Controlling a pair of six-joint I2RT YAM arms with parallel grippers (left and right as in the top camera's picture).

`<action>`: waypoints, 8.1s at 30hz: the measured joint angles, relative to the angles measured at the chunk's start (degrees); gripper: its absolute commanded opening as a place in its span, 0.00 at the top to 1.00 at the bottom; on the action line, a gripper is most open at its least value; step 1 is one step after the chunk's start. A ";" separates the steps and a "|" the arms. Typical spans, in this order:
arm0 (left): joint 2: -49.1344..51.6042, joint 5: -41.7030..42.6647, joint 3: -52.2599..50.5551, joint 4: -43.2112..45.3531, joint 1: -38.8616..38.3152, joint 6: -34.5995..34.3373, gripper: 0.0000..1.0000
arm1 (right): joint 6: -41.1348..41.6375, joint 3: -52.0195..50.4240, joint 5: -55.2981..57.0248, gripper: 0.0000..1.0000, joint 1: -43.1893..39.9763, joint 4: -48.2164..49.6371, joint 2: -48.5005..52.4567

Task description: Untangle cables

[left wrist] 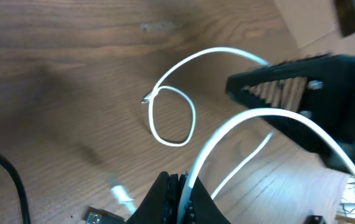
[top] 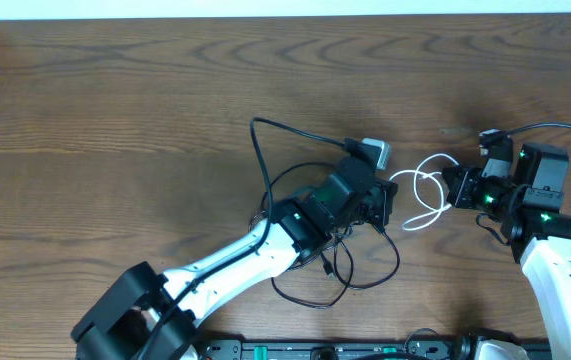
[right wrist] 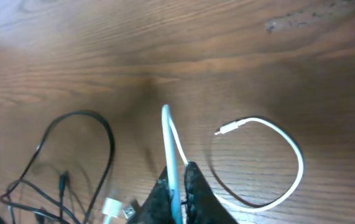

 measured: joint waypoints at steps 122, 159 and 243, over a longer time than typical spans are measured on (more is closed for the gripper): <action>-8.48 -3.67 0.55 -48.96 13.84 7.10 0.02 | 44.72 3.08 45.00 0.10 32.22 0.90 22.40; -8.48 -3.82 0.55 -48.94 13.84 7.10 0.02 | 26.56 3.41 41.05 0.01 32.04 -25.27 1.92; -8.48 -3.82 0.55 -48.94 13.84 7.10 0.02 | 31.34 1.49 33.00 0.45 8.70 -3.58 2.93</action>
